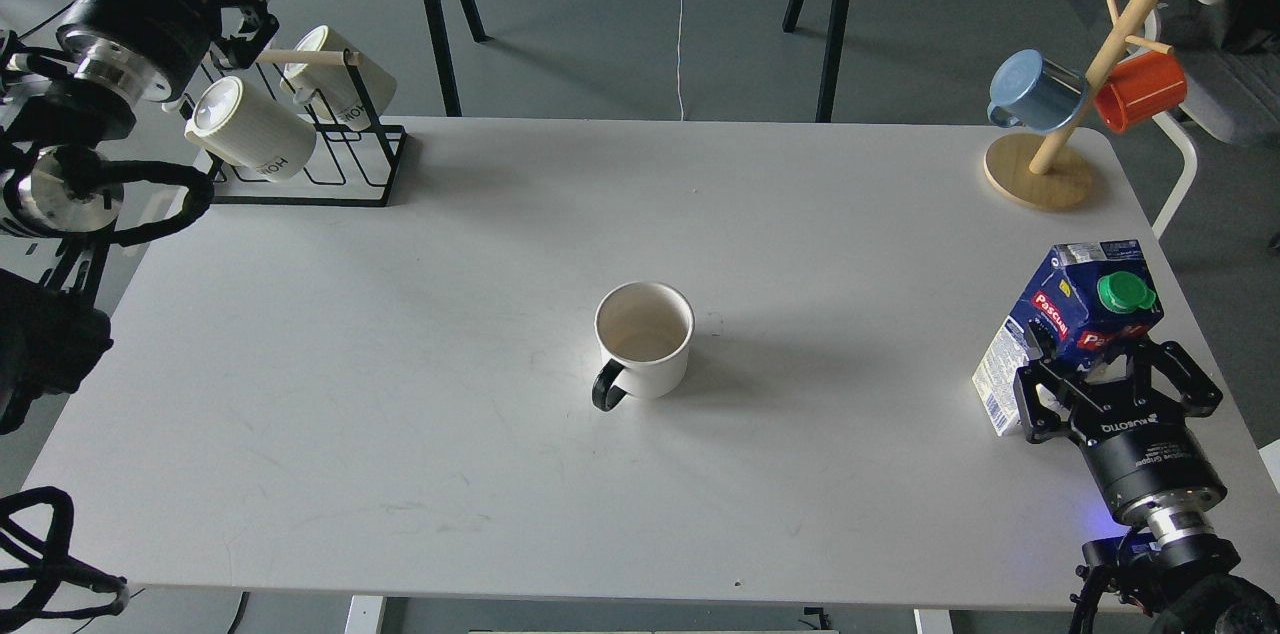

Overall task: Place cup and milk with both arms
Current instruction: 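Lift the milk carton upright with the right gripper toward the mug, then set the milk carton down beside the white mug and release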

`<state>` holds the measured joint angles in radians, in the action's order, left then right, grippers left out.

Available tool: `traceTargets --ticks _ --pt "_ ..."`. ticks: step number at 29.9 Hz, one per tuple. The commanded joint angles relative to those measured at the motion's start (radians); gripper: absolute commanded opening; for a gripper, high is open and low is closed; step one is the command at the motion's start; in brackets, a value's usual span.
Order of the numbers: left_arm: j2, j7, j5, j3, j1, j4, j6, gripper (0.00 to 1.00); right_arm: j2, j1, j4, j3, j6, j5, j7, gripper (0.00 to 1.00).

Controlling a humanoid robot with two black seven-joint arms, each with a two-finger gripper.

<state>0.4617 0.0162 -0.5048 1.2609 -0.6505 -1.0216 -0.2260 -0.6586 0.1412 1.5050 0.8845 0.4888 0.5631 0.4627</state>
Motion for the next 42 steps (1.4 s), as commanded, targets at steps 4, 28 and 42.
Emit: traceTargets --ticks 4,28,42 --pt "0.0 0.001 0.0 0.0 0.0 0.0 0.001 0.99 0.027 0.003 0.001 0.017 0.0 -0.058 0.001 0.08" --pt "-0.002 -0.004 0.0 -0.029 -0.011 0.0 0.01 0.99 0.375 -0.209 0.021 -0.085 0.0 -0.252 -0.009 0.15" --pt "-0.002 -0.004 -0.001 -0.032 -0.006 0.002 0.01 0.99 0.534 -0.244 -0.155 -0.18 0.0 -0.298 -0.012 0.16"
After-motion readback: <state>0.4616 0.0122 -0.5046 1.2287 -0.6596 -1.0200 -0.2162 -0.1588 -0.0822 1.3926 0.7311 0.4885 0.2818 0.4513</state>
